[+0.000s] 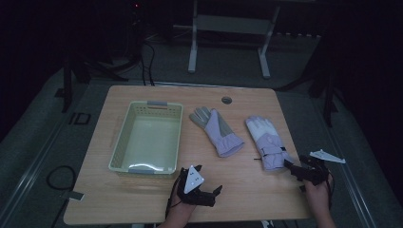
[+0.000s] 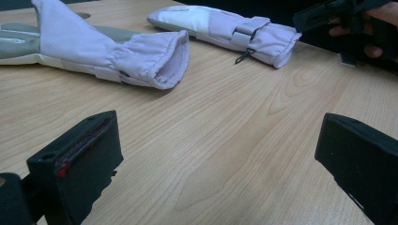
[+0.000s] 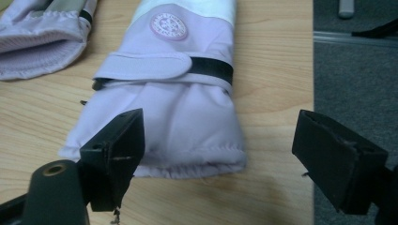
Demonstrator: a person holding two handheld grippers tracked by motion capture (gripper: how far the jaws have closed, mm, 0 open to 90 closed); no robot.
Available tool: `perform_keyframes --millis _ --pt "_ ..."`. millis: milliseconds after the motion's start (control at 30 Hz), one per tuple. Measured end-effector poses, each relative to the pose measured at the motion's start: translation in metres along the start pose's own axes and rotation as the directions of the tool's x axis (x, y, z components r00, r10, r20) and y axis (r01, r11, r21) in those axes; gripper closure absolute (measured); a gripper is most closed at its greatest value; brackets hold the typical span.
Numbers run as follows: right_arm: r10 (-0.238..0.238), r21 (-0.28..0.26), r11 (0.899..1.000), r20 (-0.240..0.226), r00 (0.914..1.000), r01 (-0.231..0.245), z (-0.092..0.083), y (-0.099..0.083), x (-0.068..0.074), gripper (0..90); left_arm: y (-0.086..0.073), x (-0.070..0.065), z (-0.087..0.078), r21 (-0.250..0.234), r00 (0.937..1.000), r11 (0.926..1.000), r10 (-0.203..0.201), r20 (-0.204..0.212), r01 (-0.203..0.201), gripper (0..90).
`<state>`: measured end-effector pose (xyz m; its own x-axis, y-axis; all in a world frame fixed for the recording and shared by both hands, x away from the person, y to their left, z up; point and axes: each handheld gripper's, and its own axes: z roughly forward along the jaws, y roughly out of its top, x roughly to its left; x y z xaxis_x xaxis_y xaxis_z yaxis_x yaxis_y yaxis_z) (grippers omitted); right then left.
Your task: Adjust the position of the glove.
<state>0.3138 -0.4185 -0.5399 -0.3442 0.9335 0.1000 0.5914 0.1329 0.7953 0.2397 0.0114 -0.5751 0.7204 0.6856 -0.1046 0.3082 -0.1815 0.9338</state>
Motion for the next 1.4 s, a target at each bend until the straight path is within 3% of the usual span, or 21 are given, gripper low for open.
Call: perform_keyframes --millis 67,167,267,467,533,833,967,1400 --pt "-0.002 0.002 1.000 -0.022 0.9998 0.002 0.000 0.005 0.003 16.2 0.000 0.000 0.000 0.001 1.0000 1.0000 -0.002 0.000 0.002 1.1" --pt "-0.027 0.005 1.000 0.009 0.9996 0.027 0.000 0.016 0.011 13.0 0.000 0.000 0.000 0.001 1.0000 1.0000 -0.004 -0.001 0.004 1.1" --pt "-0.012 -0.011 1.000 -0.025 0.9996 0.012 0.000 0.028 0.017 12.0 0.000 0.001 0.000 0.002 1.0000 1.0000 -0.008 -0.002 0.008 1.1" --pt "-0.054 -0.017 0.998 -0.050 0.9973 0.053 0.005 0.046 0.032 12.7 0.000 0.001 0.000 0.003 1.0000 1.0000 -0.009 -0.004 0.009 1.1" --pt "-0.069 -0.014 0.998 -0.088 0.9937 0.068 0.007 0.051 0.037 12.7 0.000 0.001 0.000 0.004 1.0000 1.0000 -0.009 -0.004 0.009 1.1" --pt "-0.114 -0.020 0.993 -0.112 0.9871 0.112 0.019 0.073 0.059 13.0 0.000 0.001 0.000 0.002 0.9999 0.9999 -0.010 -0.006 0.010 1.1" --pt "-0.121 -0.008 0.993 -0.151 0.9811 0.121 0.026 0.082 0.065 13.1 0.000 0.001 0.000 0.003 0.9999 0.9999 -0.013 -0.006 0.013 1.1" --pt "-0.177 -0.018 0.984 -0.185 0.9666 0.177 0.056 0.106 0.096 14.1 0.000 0.001 0.000 0.003 1.0000 1.0000 -0.007 -0.004 0.007 1.1"
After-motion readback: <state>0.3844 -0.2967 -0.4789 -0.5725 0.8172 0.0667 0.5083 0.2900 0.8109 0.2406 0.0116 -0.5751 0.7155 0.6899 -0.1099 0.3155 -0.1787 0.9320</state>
